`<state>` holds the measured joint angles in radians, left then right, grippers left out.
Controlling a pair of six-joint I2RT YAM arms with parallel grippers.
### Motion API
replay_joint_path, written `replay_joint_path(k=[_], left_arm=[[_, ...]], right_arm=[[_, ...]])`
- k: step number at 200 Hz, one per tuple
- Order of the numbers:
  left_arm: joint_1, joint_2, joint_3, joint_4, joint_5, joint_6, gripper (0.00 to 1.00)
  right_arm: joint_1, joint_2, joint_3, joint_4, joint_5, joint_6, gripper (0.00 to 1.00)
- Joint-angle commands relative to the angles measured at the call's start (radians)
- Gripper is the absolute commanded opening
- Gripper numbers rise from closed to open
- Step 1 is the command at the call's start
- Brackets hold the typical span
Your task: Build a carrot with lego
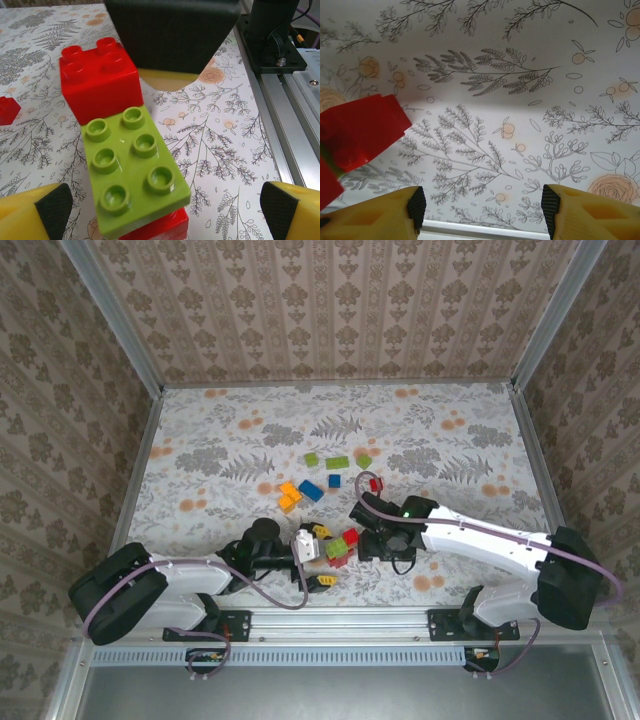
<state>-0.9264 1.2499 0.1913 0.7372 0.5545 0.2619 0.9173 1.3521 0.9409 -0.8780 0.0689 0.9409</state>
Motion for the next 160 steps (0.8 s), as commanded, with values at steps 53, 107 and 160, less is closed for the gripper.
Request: replay_joint_path(k=[53, 107, 160], left_arm=[[0.007, 0.016, 0.006, 0.005, 0.020, -0.009, 1.00], [0.008, 0.019, 0.008, 0.004, 0.020, -0.010, 1.00], [0.008, 0.020, 0.010, 0.004, 0.020, -0.010, 1.00]], right_arm=[[-0.080, 0.032, 0.014, 0.033, 0.009, -0.068, 0.65], [-0.096, 0.108, 0.080, 0.032, 0.002, -0.103, 0.65], [-0.118, 0.152, 0.123, 0.033, 0.001, -0.131, 0.65]])
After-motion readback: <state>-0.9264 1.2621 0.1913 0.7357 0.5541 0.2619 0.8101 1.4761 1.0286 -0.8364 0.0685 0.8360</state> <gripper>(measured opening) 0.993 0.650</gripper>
